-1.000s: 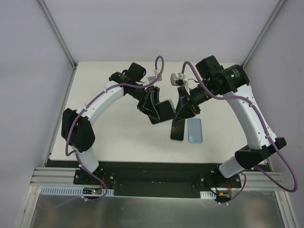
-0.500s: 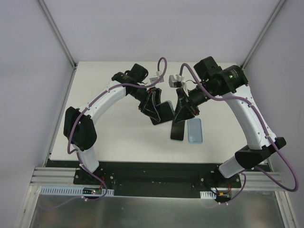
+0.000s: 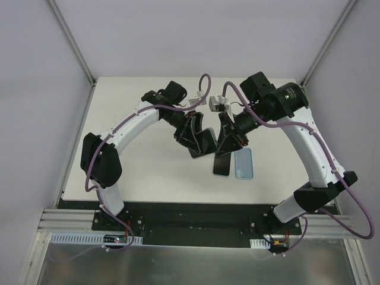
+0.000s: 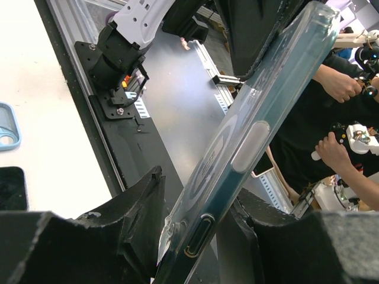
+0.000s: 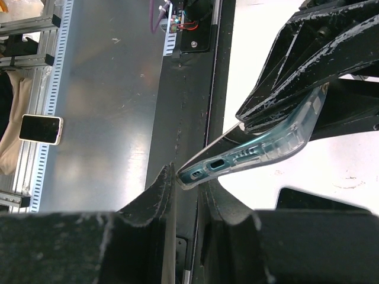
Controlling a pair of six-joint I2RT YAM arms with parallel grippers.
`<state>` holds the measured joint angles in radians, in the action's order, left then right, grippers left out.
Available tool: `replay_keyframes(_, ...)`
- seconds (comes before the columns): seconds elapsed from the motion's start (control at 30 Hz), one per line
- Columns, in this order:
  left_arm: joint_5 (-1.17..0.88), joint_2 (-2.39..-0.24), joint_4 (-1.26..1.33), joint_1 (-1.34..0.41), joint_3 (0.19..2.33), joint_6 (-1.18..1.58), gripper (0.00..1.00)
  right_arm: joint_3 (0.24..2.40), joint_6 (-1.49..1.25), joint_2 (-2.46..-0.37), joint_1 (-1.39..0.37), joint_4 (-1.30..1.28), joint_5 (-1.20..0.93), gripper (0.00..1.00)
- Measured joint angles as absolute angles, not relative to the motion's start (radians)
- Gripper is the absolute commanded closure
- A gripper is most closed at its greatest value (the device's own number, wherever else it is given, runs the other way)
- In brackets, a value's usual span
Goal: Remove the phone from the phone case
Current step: Remove the phone case from the phone.
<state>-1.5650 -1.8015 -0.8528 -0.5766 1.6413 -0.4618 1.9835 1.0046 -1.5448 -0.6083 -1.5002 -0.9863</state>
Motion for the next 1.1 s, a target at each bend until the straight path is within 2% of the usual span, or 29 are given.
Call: replay_keyframes(1.1, -1.565, -1.761, -0.872, -0.617, 1.568, -0.495, 1.00, 1.949, 0.949, -1.534, -0.682, -1.500, -1.025, 1.00)
